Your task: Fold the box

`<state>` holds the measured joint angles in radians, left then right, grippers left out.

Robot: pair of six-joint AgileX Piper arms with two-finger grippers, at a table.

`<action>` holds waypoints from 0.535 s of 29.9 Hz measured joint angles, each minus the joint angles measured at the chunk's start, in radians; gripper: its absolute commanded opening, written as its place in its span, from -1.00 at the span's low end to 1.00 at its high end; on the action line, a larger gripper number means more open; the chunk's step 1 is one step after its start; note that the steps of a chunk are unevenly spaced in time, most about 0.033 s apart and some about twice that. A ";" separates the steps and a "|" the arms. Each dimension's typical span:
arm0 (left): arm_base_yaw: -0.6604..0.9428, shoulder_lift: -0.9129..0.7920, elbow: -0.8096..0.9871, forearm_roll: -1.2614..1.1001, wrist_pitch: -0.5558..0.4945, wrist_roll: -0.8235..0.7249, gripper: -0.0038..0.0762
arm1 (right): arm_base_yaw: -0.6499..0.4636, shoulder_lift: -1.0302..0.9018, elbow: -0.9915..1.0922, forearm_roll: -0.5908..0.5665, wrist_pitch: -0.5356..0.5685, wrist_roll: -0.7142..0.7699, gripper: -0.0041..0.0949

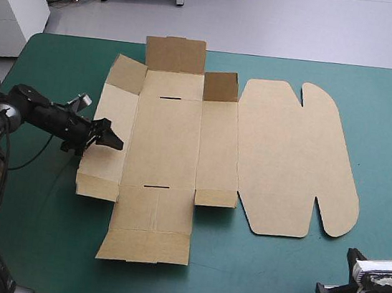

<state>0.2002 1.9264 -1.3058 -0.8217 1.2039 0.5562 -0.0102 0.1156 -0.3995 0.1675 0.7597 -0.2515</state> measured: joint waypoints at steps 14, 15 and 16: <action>-0.029 0.005 -0.010 0.015 -0.004 -0.015 -0.58 | 0.000 0.000 0.000 0.000 0.000 0.000 -0.94; -0.029 0.006 -0.012 0.025 -0.006 -0.015 -0.78 | 0.000 0.000 0.000 0.000 0.000 0.000 -0.94; -0.030 0.008 -0.013 0.032 -0.007 -0.015 -0.93 | 0.000 0.000 0.000 0.000 0.000 0.000 -0.94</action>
<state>0.1702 1.9339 -1.3184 -0.7901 1.1967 0.5413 -0.0102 0.1156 -0.3995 0.1675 0.7597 -0.2515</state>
